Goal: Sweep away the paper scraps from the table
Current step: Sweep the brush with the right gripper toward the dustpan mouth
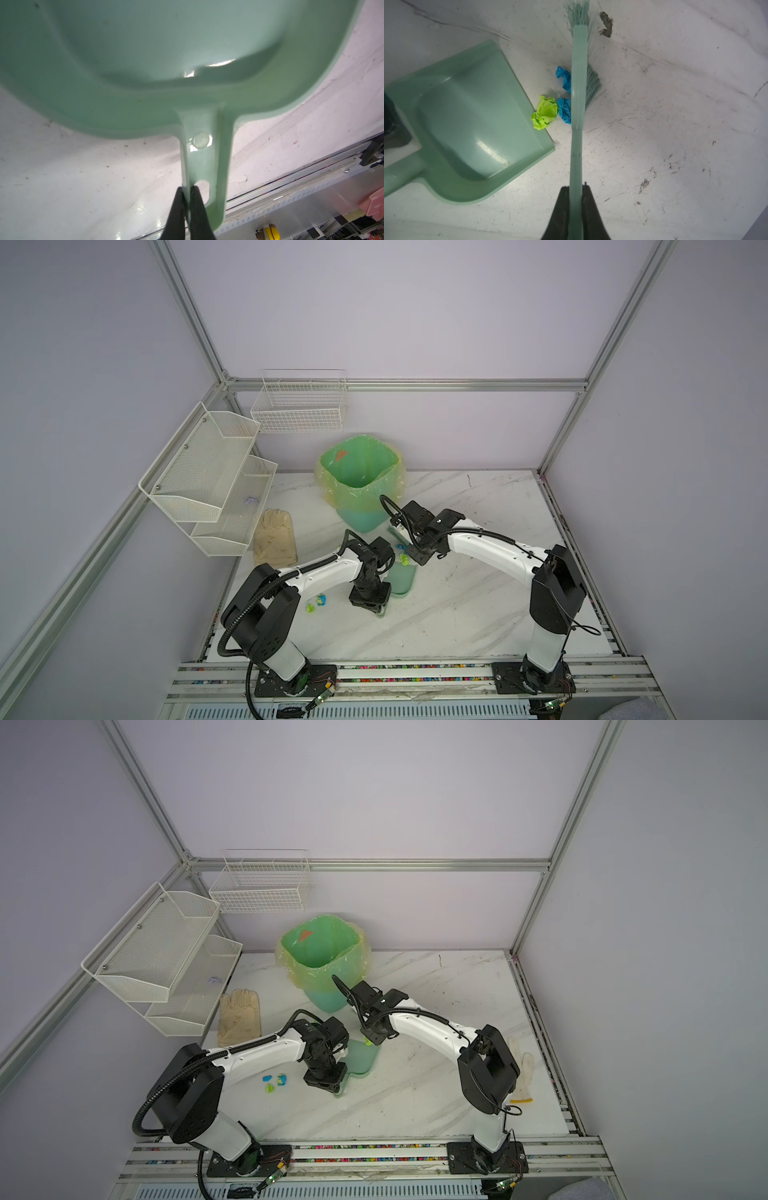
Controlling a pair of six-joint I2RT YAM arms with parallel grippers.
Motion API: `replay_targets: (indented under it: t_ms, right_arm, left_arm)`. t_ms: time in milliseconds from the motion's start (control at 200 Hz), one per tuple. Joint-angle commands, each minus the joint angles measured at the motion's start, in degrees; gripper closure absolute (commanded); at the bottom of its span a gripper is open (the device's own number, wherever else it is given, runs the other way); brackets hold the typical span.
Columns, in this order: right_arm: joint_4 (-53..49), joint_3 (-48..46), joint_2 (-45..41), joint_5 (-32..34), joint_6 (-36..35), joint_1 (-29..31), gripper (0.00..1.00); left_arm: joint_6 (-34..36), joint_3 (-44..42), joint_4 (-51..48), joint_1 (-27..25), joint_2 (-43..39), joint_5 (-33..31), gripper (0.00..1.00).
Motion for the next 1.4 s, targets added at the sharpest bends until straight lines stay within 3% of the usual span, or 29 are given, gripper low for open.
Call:
replay_targets:
  t_ms: [0,440,825,1395]
  right_arm:
    - [-3.63,-2.39,-1.96,-4.31,-0.81,1.53,1.00]
    - [-3.59,-5.84,-6.65,-7.39,-1.78,6.20,1.00]
    - [-4.10,-6.53,-11.76,-14.11,-0.92,8.55,1.00]
    - [-2.24,-6.28,-17.00,-1.72,4.90,7.40,1.00]
  left_arm:
    - [1.35,2.95,-0.94,0.35,0.56,0.25,1.00]
    - [2.15,2.76,-1.67,1.83,-0.07,-0.24,1.00]
    - [2.59,2.67,-1.75,3.21,-0.41,-0.10,1.00]
    - [3.60,3.70,-2.72,3.16,-1.49,-3.04,1.00]
